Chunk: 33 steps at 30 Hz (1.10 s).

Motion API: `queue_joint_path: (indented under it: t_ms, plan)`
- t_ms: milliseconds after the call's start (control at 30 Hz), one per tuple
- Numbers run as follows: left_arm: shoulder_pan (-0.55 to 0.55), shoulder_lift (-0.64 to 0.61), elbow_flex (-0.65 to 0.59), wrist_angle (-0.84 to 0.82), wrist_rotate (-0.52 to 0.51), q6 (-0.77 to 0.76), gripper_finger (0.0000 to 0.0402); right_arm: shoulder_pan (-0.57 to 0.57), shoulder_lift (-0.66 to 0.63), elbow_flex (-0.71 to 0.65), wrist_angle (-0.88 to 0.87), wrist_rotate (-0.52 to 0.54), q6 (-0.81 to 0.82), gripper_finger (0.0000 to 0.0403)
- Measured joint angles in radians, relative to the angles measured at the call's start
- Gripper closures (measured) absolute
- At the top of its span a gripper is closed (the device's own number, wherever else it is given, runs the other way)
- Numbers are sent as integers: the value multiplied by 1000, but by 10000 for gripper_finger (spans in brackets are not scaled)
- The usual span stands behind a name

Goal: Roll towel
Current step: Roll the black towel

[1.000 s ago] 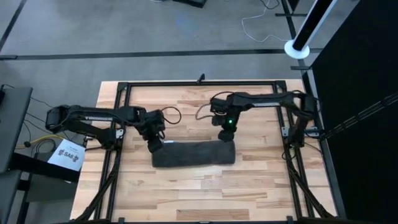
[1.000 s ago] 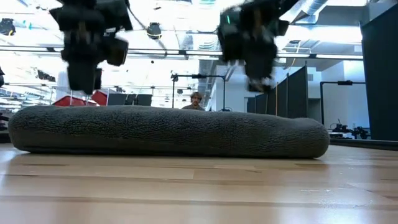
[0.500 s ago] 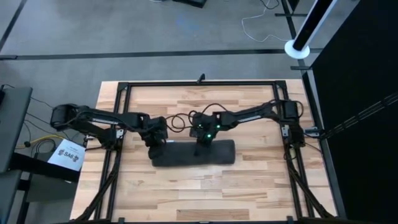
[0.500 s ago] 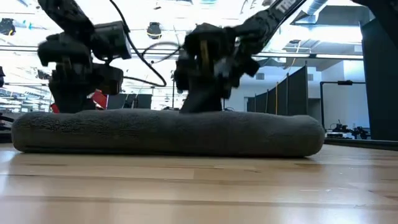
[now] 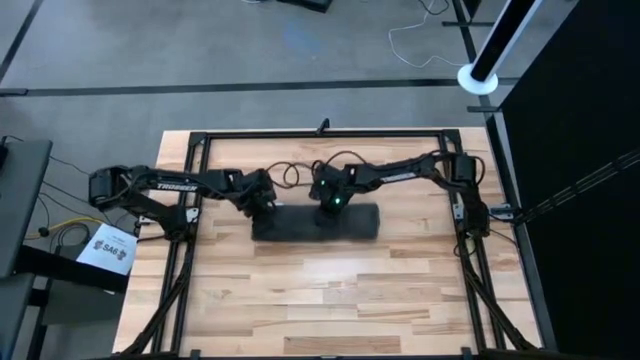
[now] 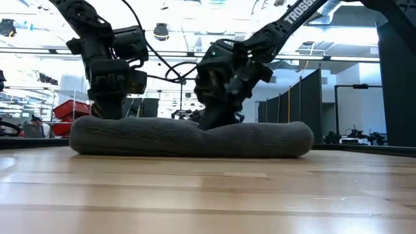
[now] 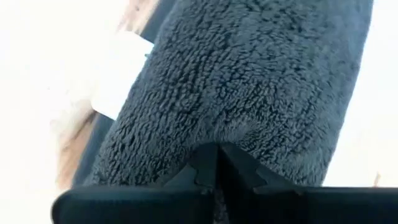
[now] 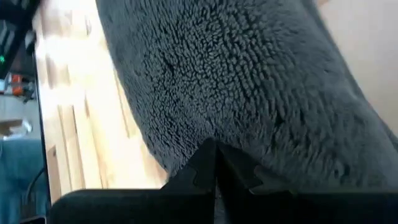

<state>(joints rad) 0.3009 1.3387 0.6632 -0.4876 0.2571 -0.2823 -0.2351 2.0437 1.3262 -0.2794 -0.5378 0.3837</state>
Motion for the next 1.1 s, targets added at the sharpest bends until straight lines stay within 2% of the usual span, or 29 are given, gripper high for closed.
queue_joint_path:
  t_ms: [300,533,833,1100]
  plan:
    - [31,-60,94,-120,-16,40,401,16,-72,0,-1,4,0,403]
    - [20,-100,106,-176,-15,31,401,8,-74,-30,-3,86,8,403]
    - [1,-157,110,-268,-25,9,401,-7,-83,-69,-188,183,81,403]
    - [-1,-261,110,-270,-31,-34,401,17,-93,-69,-215,240,196,403]
